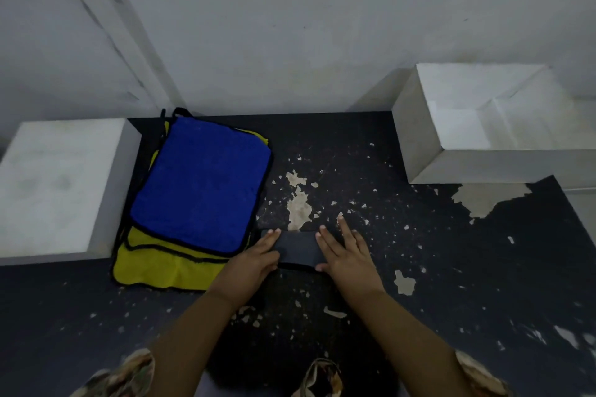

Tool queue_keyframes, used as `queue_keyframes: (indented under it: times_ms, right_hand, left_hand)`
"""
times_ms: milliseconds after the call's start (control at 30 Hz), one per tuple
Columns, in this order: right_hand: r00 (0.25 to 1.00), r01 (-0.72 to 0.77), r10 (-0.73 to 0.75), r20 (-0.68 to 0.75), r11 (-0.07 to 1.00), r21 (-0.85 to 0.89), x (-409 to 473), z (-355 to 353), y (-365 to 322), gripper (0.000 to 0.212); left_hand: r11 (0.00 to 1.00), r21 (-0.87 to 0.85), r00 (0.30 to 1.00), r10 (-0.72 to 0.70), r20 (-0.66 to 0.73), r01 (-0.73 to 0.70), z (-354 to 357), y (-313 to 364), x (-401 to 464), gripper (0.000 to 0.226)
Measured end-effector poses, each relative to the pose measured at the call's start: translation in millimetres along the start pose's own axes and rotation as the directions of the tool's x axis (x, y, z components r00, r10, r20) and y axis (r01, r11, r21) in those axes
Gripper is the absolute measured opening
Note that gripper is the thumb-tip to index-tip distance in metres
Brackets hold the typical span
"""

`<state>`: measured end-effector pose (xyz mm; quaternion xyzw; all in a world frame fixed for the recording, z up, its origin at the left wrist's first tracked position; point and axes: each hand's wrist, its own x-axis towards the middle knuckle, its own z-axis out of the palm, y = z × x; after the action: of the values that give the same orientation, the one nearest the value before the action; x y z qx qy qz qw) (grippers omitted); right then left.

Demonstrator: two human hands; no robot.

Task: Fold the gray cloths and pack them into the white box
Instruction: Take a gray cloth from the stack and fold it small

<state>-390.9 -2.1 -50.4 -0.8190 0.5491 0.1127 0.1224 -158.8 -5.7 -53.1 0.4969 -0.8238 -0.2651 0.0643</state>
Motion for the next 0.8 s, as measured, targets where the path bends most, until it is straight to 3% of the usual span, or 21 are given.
queue_keyframes:
  times_ms: [167, 333, 533, 667, 800]
  right_hand:
    - [1.000, 0.008, -0.007, 0.018, 0.999, -0.031, 0.9, 1.9, 0.5, 0.065]
    - [1.000, 0.003, -0.003, 0.020, 1.000, -0.017, 2.6, -1.3, -0.8, 0.065]
    - [1.000, 0.012, -0.012, 0.013, 0.999, -0.036, 4.7, -6.6, -2.3, 0.065]
    - [1.000, -0.018, 0.017, -0.026, 0.999, -0.032, 1.3, -16.3, -13.5, 0.064]
    - [0.980, -0.090, 0.101, -0.170, 0.994, 0.070, -8.1, -23.1, -31.4, 0.050]
  left_hand:
    - [0.999, 0.048, 0.998, -0.017, 0.058, 0.014, -8.3, 2.5, 2.4, 0.019]
    - [0.990, 0.078, 0.987, -0.121, 0.106, 0.113, -19.1, 14.2, 10.9, 0.026]
    - [0.963, 0.038, 0.963, -0.268, 0.007, 0.268, -15.2, 34.7, 17.1, 0.014]
    - [0.957, 0.146, 0.968, -0.253, -0.010, 0.251, -9.0, 37.9, 20.3, 0.068]
    - [0.950, 0.226, 0.969, -0.236, 0.074, 0.214, -14.6, 33.9, 28.7, 0.081]
